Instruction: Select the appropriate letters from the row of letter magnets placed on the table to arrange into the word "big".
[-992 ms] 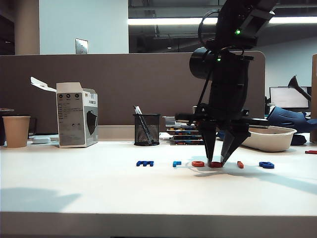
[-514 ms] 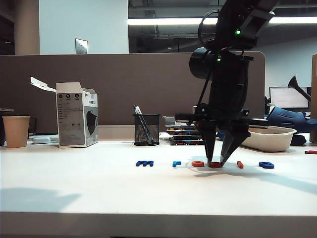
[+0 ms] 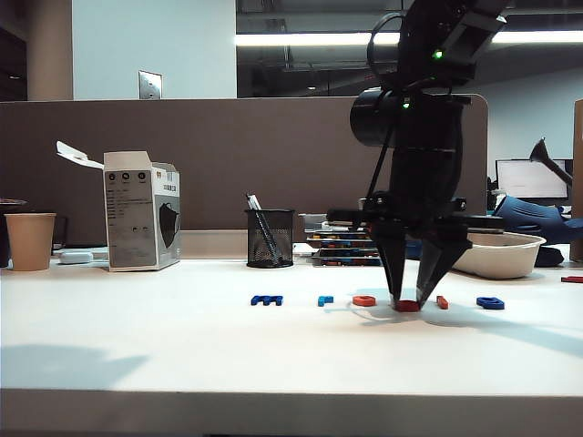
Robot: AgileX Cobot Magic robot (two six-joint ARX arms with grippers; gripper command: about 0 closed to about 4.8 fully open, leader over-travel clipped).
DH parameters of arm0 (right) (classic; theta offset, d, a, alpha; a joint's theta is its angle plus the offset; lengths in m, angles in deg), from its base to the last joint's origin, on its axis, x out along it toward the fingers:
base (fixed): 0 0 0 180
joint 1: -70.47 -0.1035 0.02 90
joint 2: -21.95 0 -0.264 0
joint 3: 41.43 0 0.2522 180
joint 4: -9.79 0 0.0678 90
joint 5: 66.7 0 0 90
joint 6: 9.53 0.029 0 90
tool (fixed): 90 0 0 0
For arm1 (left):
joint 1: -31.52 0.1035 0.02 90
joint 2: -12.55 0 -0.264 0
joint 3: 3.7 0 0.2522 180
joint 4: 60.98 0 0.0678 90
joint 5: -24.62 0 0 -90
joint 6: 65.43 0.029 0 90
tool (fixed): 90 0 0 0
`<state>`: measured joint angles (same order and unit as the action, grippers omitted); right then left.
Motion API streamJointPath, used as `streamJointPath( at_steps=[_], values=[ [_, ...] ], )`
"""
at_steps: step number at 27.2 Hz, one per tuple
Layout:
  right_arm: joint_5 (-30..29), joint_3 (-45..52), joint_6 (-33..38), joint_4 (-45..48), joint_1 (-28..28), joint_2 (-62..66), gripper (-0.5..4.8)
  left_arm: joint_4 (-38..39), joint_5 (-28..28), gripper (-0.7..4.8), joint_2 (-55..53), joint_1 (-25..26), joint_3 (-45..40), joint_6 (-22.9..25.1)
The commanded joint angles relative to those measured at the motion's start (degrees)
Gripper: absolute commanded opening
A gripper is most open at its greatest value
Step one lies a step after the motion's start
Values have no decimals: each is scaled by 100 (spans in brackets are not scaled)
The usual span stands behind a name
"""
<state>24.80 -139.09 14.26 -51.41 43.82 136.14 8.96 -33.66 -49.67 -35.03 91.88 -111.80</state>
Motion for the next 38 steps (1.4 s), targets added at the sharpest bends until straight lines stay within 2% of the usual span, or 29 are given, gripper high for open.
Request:
streamJointPath(
  at_steps=[1, 12, 20, 29, 38],
  values=[
    [-17, 44, 26, -328, -83, -133, 90, -52, 42, -5, 9, -2, 11, -15],
    [-74, 46, 273, -444, -625, -243, 90, -55, 42, -5, 9, -2, 11, -15],
    [-76, 46, 942, -332, -1233, -236, 90, -55, 44, -5, 9, -2, 11, -15],
    [-129, 50, 1556, -356, -1521, -227, 90, -52, 42, -5, 7, -2, 11, -15],
    [-144, 50, 1770, -326, -1742, -92, 90, -55, 44, -5, 9, -2, 11, -15]
  ],
)
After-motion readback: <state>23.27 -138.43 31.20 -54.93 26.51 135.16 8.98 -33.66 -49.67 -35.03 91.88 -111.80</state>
